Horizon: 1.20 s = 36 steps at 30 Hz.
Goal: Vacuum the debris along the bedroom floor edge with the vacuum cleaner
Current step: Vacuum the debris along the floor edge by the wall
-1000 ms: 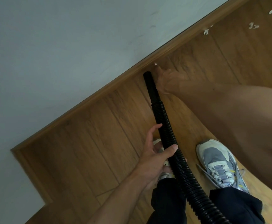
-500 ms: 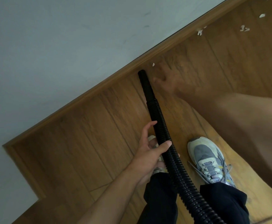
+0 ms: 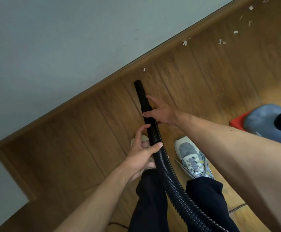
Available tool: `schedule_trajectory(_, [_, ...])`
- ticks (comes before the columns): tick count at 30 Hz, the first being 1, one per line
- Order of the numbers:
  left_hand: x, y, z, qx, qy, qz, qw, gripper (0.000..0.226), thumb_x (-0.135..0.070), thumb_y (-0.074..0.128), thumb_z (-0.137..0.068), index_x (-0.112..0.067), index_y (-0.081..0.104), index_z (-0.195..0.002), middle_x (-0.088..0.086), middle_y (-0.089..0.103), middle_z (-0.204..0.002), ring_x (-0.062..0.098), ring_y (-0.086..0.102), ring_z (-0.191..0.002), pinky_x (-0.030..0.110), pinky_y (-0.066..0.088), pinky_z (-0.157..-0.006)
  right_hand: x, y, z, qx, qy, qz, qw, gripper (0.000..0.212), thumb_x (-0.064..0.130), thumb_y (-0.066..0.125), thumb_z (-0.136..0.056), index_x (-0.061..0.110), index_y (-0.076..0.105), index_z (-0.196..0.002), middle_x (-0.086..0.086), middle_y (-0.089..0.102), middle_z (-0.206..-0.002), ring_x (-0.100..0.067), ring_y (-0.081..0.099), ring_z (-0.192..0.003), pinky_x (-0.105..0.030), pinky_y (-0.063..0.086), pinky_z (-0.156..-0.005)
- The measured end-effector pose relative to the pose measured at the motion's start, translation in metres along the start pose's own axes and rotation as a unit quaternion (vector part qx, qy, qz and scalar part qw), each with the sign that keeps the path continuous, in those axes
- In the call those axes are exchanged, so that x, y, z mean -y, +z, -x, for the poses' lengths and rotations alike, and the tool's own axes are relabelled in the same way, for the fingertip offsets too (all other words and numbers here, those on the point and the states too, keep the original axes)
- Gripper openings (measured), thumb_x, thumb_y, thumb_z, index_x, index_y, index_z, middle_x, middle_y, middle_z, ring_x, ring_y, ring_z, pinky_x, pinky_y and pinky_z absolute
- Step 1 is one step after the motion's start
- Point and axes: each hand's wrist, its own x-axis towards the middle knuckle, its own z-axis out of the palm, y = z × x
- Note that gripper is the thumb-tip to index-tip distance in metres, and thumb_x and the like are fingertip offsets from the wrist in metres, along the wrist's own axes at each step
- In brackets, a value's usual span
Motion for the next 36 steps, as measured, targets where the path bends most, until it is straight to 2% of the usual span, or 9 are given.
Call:
schedule_trajectory(5, [-0.003, -0.002, 0.004, 0.001, -0.009, -0.016, 1.0, 0.064, 0.0, 0.067, -0.091, -0.047, 0.046, -0.129, 0.022, 0.066, -0.115, 0.037, 0.066, -0.094, 0.084, 0.036, -0.09, 0.005, 0.003, 0.008, -0.008, 0.023, -0.007, 1.0, 0.079, 0.009, 0.064, -0.092, 0.04, 0.025, -0.153, -0.002, 0.056, -0.118, -0.014, 0.058, -0.087, -0.029, 0.05, -0.062])
schedule_trajectory(7, [-0.005, -0.006, 0.002, 0.003, -0.016, -0.023, 1.0, 0.065, -0.002, 0.069, -0.09, -0.049, 0.046, -0.129, 0.023, 0.066, -0.122, 0.037, 0.068, -0.096, 0.086, 0.03, -0.092, 0.008, 0.003, 0.01, -0.003, 0.031, 0.002, 1.0, 0.08, 0.008, 0.064, -0.092, 0.041, 0.023, -0.153, -0.003, 0.055, -0.122, -0.017, 0.059, -0.092, -0.033, 0.055, -0.067])
schedule_trajectory(11, [-0.009, -0.012, 0.0, 0.011, -0.026, -0.04, 0.999, 0.066, -0.004, 0.07, -0.09, -0.051, 0.045, -0.13, 0.017, 0.07, -0.114, 0.032, 0.068, -0.097, 0.085, 0.033, -0.092, 0.013, 0.002, 0.014, 0.004, 0.047, 0.026, 0.999, 0.081, 0.008, 0.063, -0.093, 0.043, 0.02, -0.153, -0.005, 0.058, -0.123, -0.023, 0.066, -0.093, -0.042, 0.058, -0.081])
schedule_trajectory(17, [-0.017, -0.012, 0.003, 0.018, -0.03, -0.043, 0.998, 0.065, -0.005, 0.071, -0.09, -0.052, 0.047, -0.128, 0.016, 0.066, -0.11, 0.025, 0.064, -0.089, 0.083, 0.029, -0.093, 0.019, 0.0, 0.022, 0.02, 0.051, 0.045, 0.997, 0.086, 0.008, 0.066, -0.091, 0.043, 0.018, -0.154, -0.008, 0.06, -0.128, -0.018, 0.067, -0.085, -0.031, 0.059, -0.062])
schedule_trajectory(20, [-0.023, -0.011, 0.003, 0.025, -0.033, -0.042, 0.998, 0.064, -0.005, 0.072, -0.09, -0.053, 0.048, -0.126, 0.017, 0.064, -0.112, 0.028, 0.062, -0.091, 0.083, 0.026, -0.095, 0.022, -0.001, 0.025, 0.028, 0.051, 0.042, 0.997, 0.091, 0.006, 0.068, -0.087, 0.044, 0.019, -0.153, -0.008, 0.059, -0.128, -0.018, 0.067, -0.09, -0.031, 0.059, -0.061])
schedule_trajectory(25, [-0.029, -0.01, 0.012, 0.023, -0.025, -0.024, 0.999, 0.062, -0.005, 0.072, -0.088, -0.055, 0.054, -0.12, 0.023, 0.062, -0.118, 0.032, 0.062, -0.095, 0.082, 0.025, -0.097, 0.024, 0.002, 0.027, 0.01, 0.037, 0.003, 0.999, 0.083, 0.006, 0.068, -0.088, 0.041, 0.029, -0.151, -0.005, 0.061, -0.115, -0.019, 0.066, -0.09, -0.03, 0.058, -0.061])
schedule_trajectory(29, [-0.032, -0.01, 0.019, 0.018, -0.018, -0.014, 1.0, 0.062, -0.006, 0.072, -0.086, -0.053, 0.054, -0.122, 0.017, 0.064, -0.13, 0.043, 0.062, -0.119, 0.082, 0.04, -0.089, 0.024, 0.006, 0.03, 0.002, 0.017, -0.028, 0.999, 0.071, 0.007, 0.068, -0.089, 0.039, 0.039, -0.146, 0.0, 0.057, -0.11, -0.02, 0.065, -0.092, -0.031, 0.06, -0.063])
schedule_trajectory(32, [-0.035, -0.011, 0.021, 0.015, -0.017, -0.011, 1.0, 0.065, -0.004, 0.07, -0.088, -0.05, 0.049, -0.129, 0.012, 0.066, -0.13, 0.042, 0.062, -0.119, 0.077, 0.047, -0.086, 0.024, 0.011, 0.031, -0.011, 0.001, -0.038, 0.999, 0.063, 0.008, 0.068, -0.09, 0.036, 0.045, -0.142, -0.002, 0.057, -0.11, -0.019, 0.065, -0.09, -0.029, 0.059, -0.06])
schedule_trajectory(36, [-0.038, -0.011, 0.025, 0.012, -0.017, -0.028, 0.999, 0.071, -0.005, 0.073, -0.087, -0.052, 0.046, -0.132, 0.013, 0.067, -0.128, 0.04, 0.063, -0.118, 0.074, 0.048, -0.088, 0.023, 0.016, 0.032, -0.035, -0.006, -0.056, 0.998, 0.057, 0.01, 0.068, -0.091, 0.035, 0.049, -0.138, -0.004, 0.058, -0.111, -0.019, 0.065, -0.089, -0.028, 0.058, -0.061])
